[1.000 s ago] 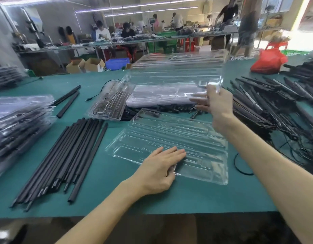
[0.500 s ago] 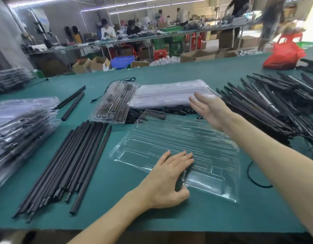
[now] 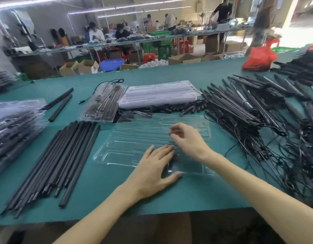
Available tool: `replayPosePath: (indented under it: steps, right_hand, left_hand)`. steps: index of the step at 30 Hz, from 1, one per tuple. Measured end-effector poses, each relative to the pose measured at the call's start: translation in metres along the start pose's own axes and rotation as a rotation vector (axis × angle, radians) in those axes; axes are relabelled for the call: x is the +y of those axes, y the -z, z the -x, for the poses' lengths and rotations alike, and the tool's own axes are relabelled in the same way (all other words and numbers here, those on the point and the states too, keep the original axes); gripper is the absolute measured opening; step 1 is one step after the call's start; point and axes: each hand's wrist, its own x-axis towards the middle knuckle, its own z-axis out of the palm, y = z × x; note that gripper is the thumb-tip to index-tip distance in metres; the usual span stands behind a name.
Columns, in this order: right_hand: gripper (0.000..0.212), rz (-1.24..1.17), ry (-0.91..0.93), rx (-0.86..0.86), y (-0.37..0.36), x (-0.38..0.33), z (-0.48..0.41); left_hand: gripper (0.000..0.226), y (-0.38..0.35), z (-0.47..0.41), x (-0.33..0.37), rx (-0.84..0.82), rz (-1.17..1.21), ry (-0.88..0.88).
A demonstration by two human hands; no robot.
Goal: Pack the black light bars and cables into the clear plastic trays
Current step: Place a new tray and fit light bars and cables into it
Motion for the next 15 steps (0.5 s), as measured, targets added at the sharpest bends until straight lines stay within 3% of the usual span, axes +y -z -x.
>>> replayPosePath:
  steps: [5, 10, 13, 15]
  right_hand:
    - [0.038, 0.241, 0.109, -0.018, -0.002, 0.008, 0.028]
    - [0.043, 0.507, 0.193, -0.15, 0.005, 0.022, 0.046]
    - [0.044, 0.533, 0.224, -0.167, 0.011, 0.024, 0.052]
    - [0.043, 0.554, 0.254, -0.183, 0.013, 0.024, 0.054]
  left_hand:
    - [0.059, 0.003, 0.006, 0.008, 0.143, 0.012, -0.031]
    - [0.061, 0.014, 0.008, 0.015, 0.053, -0.018, -0.06]
    - [0.04, 0.016, 0.011, 0.016, 0.107, -0.004, -0.086]
    - [0.027, 0.016, 0.01, 0.011, 0.153, 0.075, -0.013]
